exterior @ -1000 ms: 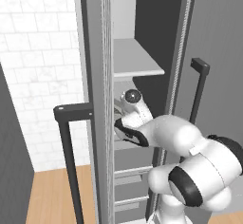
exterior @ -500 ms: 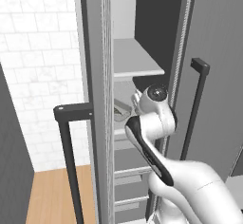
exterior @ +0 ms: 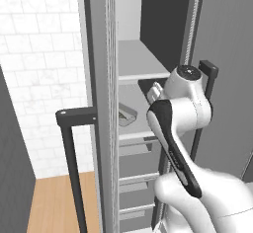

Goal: Take the meat container that has the fish and place it on the second highest rack of the freezer. Then take the vegetable container that has the garlics and place it on the highest rack of the freezer.

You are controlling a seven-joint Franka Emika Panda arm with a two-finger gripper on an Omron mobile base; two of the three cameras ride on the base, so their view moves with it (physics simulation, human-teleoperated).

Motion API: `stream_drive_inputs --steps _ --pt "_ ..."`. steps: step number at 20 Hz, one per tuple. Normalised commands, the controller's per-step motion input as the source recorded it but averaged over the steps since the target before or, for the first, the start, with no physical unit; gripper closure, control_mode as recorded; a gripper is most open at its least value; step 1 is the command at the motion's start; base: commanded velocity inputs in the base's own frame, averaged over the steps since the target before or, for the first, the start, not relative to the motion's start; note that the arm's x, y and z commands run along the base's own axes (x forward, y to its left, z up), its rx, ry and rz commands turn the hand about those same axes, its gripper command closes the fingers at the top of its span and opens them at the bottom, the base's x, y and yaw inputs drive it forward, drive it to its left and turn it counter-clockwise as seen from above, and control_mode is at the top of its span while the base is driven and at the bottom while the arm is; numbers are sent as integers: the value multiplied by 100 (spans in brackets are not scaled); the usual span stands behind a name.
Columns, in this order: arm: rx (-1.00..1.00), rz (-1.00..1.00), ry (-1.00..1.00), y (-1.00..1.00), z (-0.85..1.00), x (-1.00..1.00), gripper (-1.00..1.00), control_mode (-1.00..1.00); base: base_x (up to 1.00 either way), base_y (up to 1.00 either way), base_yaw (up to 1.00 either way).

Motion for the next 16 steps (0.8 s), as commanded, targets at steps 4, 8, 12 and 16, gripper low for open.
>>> stream_drive_inputs --steps 4,8,12,16 --pt "-11 27 10 -21 73 -55 -100 -100 0 0 0" --pt "-13 37 9 -16 42 -34 -100 -100 0 0 0" --pt "-8 48 6 -8 11 -33 -100 -100 0 0 0" --pt "-2 53 1 -14 0 -57 -100 -100 0 0 0"
